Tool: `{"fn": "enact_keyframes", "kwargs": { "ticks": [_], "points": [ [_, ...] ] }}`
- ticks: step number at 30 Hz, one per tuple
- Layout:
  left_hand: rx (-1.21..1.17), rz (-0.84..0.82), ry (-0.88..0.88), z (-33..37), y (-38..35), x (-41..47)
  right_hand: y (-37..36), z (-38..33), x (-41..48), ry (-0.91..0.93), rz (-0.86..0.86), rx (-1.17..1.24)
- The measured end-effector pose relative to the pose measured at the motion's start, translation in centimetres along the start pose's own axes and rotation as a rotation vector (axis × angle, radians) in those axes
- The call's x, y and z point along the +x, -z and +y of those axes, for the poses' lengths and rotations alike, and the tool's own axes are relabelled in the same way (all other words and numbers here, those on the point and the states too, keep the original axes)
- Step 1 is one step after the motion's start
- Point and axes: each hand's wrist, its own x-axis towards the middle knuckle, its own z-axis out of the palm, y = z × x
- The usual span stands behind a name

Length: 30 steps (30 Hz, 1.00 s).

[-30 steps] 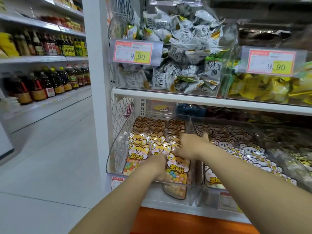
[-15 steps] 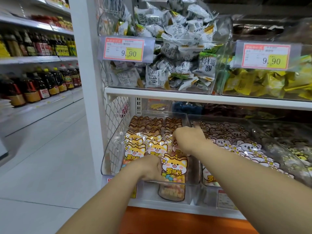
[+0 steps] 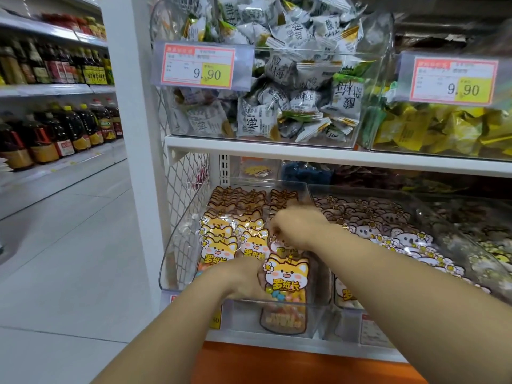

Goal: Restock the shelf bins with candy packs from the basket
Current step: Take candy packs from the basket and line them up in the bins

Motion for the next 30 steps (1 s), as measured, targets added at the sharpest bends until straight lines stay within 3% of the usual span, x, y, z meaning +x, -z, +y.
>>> {"fn": "enact_keyframes", "kwargs": {
  "ticks": [3,6,8,10,12,17,21,25,28,30],
  "points": [
    [0.007,-0.001,0.021,0.0,0.0,0.0,-0.3,-0.7,-0.1,-0.071,-0.001,-0.081],
    [0.016,-0.005,0.046,0.0,0.1,0.0,-0.9,-0.9,0.0,-0.090,0.024,0.038],
    [0.013,-0.002,0.057,0.0,0.1,-0.1,-1.2,-0.8,0.3,-0.057,0.062,0.188],
    [0.021,0.002,0.066,0.0,0.0,-0.1,-1.1,-0.9,0.4,-0.010,-0.017,0.294],
    [0.025,0.006,0.067,0.0,0.0,-0.2,-0.8,-1.2,0.5,0.021,-0.085,0.324],
    [0.025,0.030,0.073,-0.1,-0.1,-0.4,-0.6,-1.8,0.6,0.150,-0.028,0.360],
    [0.015,0.056,0.076,0.2,-0.2,-0.3,-1.1,-1.2,0.4,0.054,0.068,0.345],
    [-0.045,0.154,0.119,-0.1,-0.2,0.0,0.2,-1.1,0.0,0.032,0.048,0.526],
    [-0.034,0.252,0.147,-0.2,-0.1,0.6,2.1,-0.5,-1.8,-0.012,0.139,0.468],
    [-0.034,0.272,0.150,0.1,-0.2,0.9,2.3,-1.1,-3.8,0.010,-0.047,0.316]
  ]
}}
